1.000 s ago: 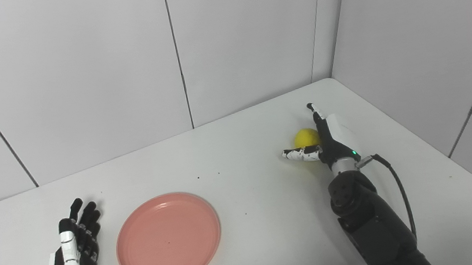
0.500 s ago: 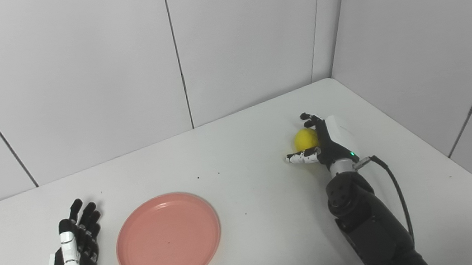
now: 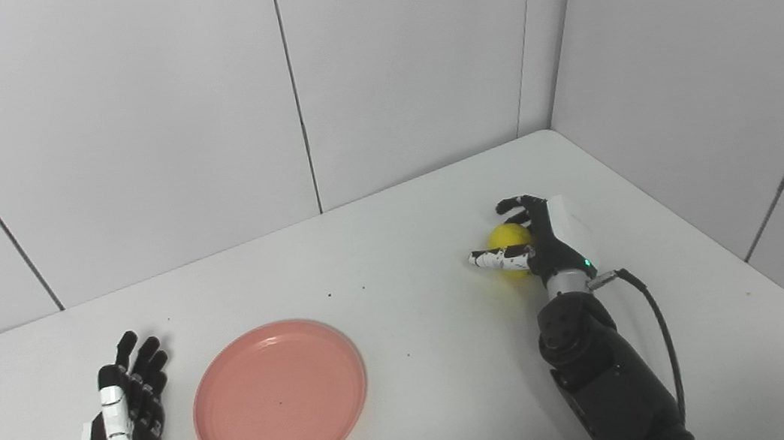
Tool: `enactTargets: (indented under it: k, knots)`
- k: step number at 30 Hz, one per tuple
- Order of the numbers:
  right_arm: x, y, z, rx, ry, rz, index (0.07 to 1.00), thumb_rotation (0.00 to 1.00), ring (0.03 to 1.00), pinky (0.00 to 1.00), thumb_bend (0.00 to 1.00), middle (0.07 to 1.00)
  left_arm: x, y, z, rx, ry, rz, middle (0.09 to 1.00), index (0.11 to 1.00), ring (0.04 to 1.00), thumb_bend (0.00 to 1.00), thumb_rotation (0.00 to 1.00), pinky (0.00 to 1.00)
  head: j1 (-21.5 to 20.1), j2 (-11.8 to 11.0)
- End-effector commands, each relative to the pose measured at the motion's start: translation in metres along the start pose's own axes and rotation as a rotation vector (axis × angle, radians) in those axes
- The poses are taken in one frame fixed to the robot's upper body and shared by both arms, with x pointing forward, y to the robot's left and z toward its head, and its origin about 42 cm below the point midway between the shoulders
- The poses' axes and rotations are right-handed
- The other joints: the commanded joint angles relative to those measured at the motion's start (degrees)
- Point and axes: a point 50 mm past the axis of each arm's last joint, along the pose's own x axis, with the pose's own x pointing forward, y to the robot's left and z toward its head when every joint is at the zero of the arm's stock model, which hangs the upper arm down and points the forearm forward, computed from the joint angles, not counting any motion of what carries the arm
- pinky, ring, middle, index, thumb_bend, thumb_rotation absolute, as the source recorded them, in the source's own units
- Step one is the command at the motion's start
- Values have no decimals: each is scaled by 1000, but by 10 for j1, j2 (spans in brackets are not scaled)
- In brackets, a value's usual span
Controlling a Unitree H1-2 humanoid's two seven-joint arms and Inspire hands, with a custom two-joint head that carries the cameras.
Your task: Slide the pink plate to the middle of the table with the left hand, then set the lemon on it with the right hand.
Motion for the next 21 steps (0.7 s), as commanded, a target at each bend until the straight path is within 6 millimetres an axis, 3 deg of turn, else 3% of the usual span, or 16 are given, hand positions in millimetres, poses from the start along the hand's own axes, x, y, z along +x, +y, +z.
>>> enactTargets:
  k: [1,4,8,17,21]
  knots:
    - [7,-12,18,37,-89,-69,610,0,435,456,517,529,-1,-2,-2,5,14,-3,930,942,945,618,1000,1000,1,0]
    - [6,-12,17,43,-95,-85,589,0,433,433,518,524,-2,-2,-2,5,14,-3,929,942,944,619,1000,1000,2,0]
    - [4,-11,16,63,-114,-115,517,0,444,326,493,534,-2,-3,-1,5,16,-5,931,944,946,613,1000,1000,2,1]
    - [-1,-8,26,124,-157,-161,395,0,429,334,494,508,-3,-5,-1,9,14,-5,930,939,948,615,1000,1000,9,2]
    - [-6,-7,36,162,-211,-160,385,0,432,324,492,509,-2,-6,-2,11,14,-6,931,940,950,630,1000,1000,13,3]
